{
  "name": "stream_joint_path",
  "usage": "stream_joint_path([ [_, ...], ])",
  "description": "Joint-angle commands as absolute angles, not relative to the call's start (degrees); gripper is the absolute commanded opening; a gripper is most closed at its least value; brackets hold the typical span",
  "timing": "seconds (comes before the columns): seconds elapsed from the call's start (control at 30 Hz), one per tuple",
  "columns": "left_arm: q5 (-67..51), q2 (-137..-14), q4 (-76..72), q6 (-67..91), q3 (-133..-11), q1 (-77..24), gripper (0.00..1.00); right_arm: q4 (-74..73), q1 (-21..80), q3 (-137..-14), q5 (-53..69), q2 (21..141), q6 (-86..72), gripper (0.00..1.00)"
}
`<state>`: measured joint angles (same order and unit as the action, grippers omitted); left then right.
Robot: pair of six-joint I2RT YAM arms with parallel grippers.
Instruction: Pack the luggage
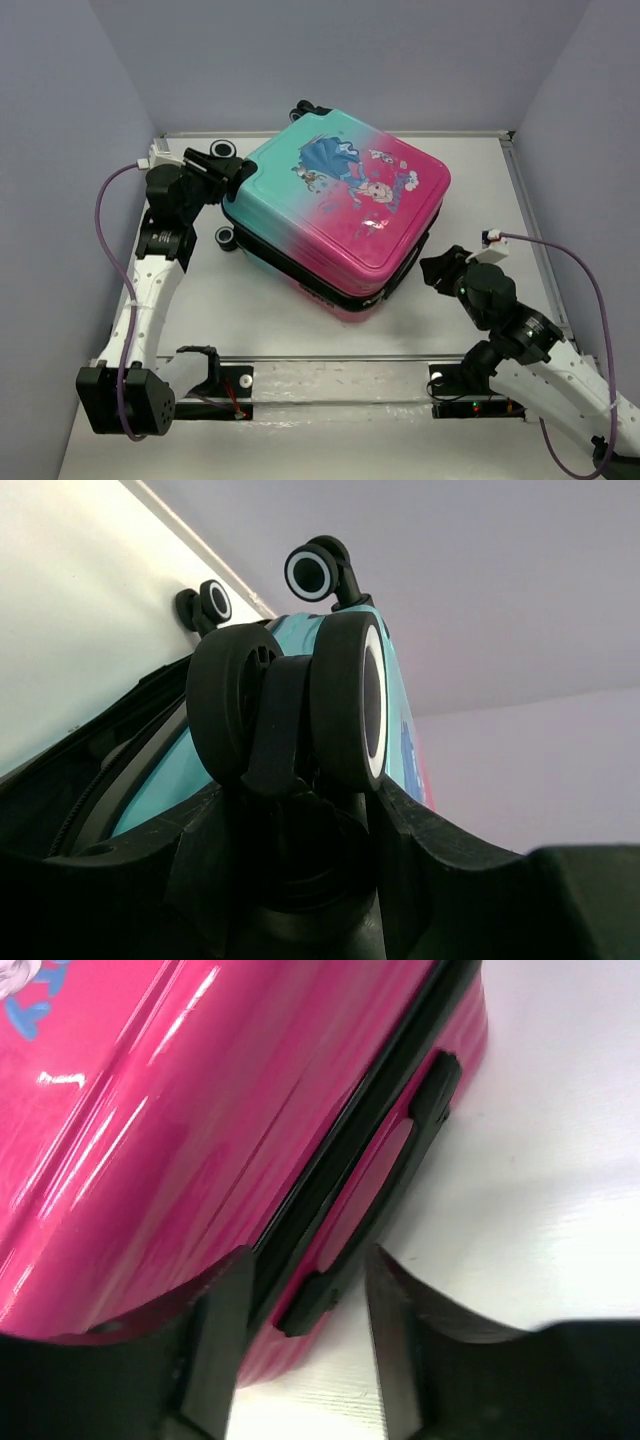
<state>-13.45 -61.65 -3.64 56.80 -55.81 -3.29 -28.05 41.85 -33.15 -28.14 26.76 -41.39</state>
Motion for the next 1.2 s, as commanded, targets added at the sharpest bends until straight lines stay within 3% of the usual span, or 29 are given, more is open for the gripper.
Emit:
stream_joint_path([
  [0.0, -20.4, -54.2, -15.4, 55.6, -52.0, -4.8, 0.06, -29.7, 42.1, -30.6, -29.8, 27.8, -47.3, 0.32],
  [0.13, -20.0, -51.4, -16.1, 56.5, -44.8, -4.7, 0.06, -26.3, 42.1, -27.7, -26.3, 32.8, -47.9, 0.18],
  [0.2, -20.1, -50.6, -17.2, 58.0, -41.2, -4.7, 0.06, -23.5, 42.1, -27.1, -25.7, 34.6, -47.1, 0.17],
  [0.47, -17.1, -48.7, -15.3, 56.5, -38.6, -4.2, 0.06, -11.3, 42.1, -24.3, -23.1, 44.3, -43.6, 0.17],
  [0.8, -9.9, -55.5, -14.5, 49.7, -40.5, -2.1, 0.06, 4.3, 42.1, -23.6, -9.6, 49.7, -30.7, 0.19],
  [0.93, -8.4, -59.7, -14.8, 47.8, -42.4, -0.5, 0.08, 7.9, 42.1, -24.8, -6.2, 52.3, -27.7, 0.19],
  [1.07, -6.3, -62.6, -15.0, 46.1, -44.2, 2.1, 0.20, 8.5, 42.1, -27.9, -5.1, 54.2, -25.2, 0.19],
  [1.13, -6.9, -63.9, -15.5, 46.0, -45.5, 4.5, 0.20, 8.5, 42.1, -29.7, -3.5, 55.4, -24.2, 0.19],
  [1.17, -7.6, -64.4, -15.7, 46.1, -46.0, 5.0, 0.15, 8.5, 42.1, -30.1, -3.3, 55.6, -23.9, 0.19],
])
